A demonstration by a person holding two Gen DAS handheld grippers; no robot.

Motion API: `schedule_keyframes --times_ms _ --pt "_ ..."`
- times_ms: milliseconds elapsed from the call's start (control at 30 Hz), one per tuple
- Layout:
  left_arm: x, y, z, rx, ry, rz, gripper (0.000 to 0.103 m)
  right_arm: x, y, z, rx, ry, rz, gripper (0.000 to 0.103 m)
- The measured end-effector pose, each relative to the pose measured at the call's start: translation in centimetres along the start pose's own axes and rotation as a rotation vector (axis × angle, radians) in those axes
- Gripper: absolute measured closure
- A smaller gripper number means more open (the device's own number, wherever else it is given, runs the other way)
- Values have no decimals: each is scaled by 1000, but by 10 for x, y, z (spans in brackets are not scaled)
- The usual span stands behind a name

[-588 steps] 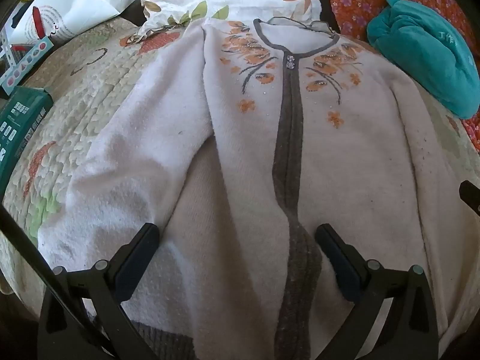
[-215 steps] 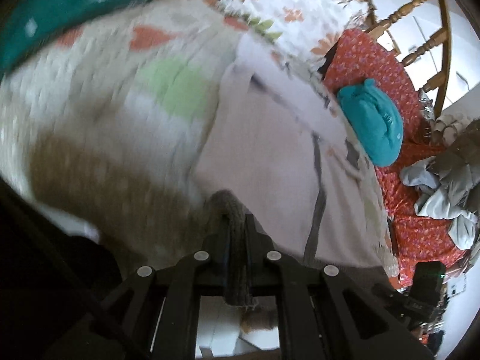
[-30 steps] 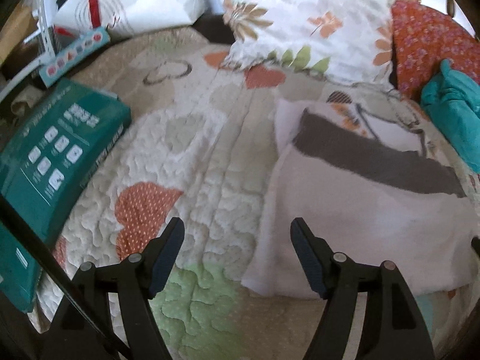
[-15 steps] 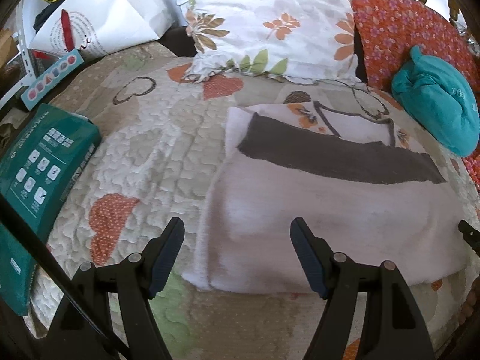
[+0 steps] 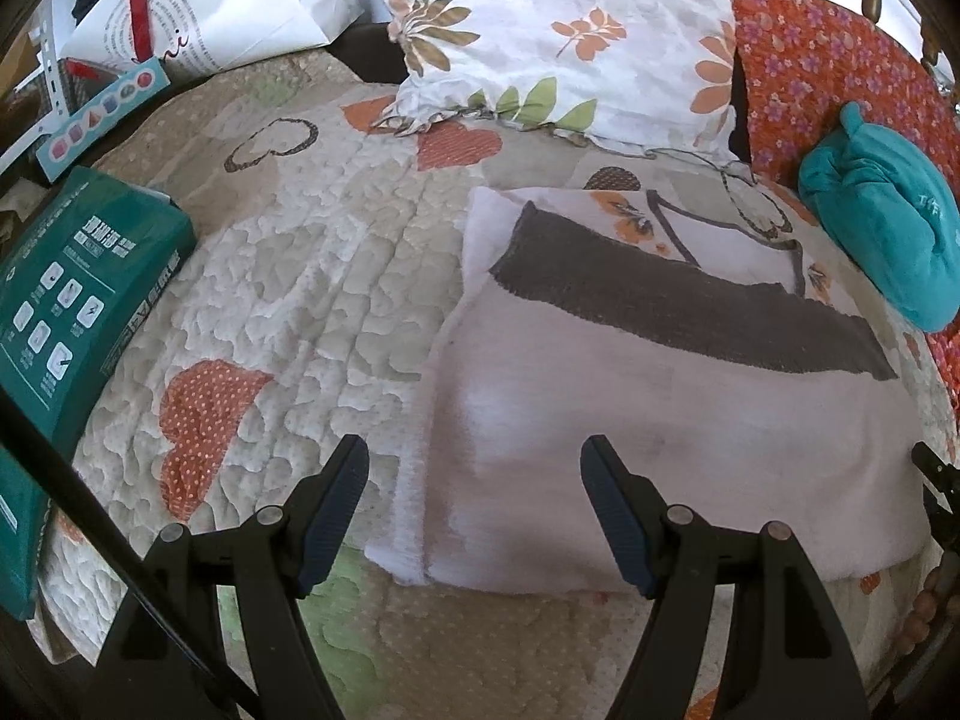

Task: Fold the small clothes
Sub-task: 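Grasp the edge of the folded cardigan with the right gripper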

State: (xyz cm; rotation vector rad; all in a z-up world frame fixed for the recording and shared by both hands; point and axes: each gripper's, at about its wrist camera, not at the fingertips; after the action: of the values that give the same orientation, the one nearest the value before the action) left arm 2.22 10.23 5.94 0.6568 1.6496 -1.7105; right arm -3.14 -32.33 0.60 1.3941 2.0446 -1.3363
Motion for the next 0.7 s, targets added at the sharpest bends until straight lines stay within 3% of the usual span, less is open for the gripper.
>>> schedule_keyframes --times_ms 33,100,200,333,433,567,700 --pt "-1 0 -2 1 -8 -2 31 0 2 -2 1 -6 -6 29" --pt "-3 1 -8 7 -31 -4 31 2 9 -11 1 -34 -32 55" --pt "-9 -1 -18 13 -71 0 31 -1 15 -17 13 -42 -67 76" --pt "-23 -10 -47 -10 -135 31 31 -10 8 -39 32 -54 -55 82" --pt "-32 -17 -70 -25 -191 56 31 -19 1 -80 -3 -107 -42 83" --pt "-42 -30 -109 -41 -289 93 31 -21 10 -157 -73 -221 -51 83" --pt "-47 -38 -138 -59 -363 120 31 4 37 -237 -137 -333 -101 83"
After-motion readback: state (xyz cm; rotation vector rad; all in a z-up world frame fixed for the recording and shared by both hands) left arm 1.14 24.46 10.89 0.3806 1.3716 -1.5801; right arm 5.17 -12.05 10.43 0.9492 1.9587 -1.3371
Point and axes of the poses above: each gripper's, at about its wrist camera, not at the fingertips, and y roughly the way its jaws point, z to its right, x to its underside, and after that the axes turned 14 degrees about z, right-handed
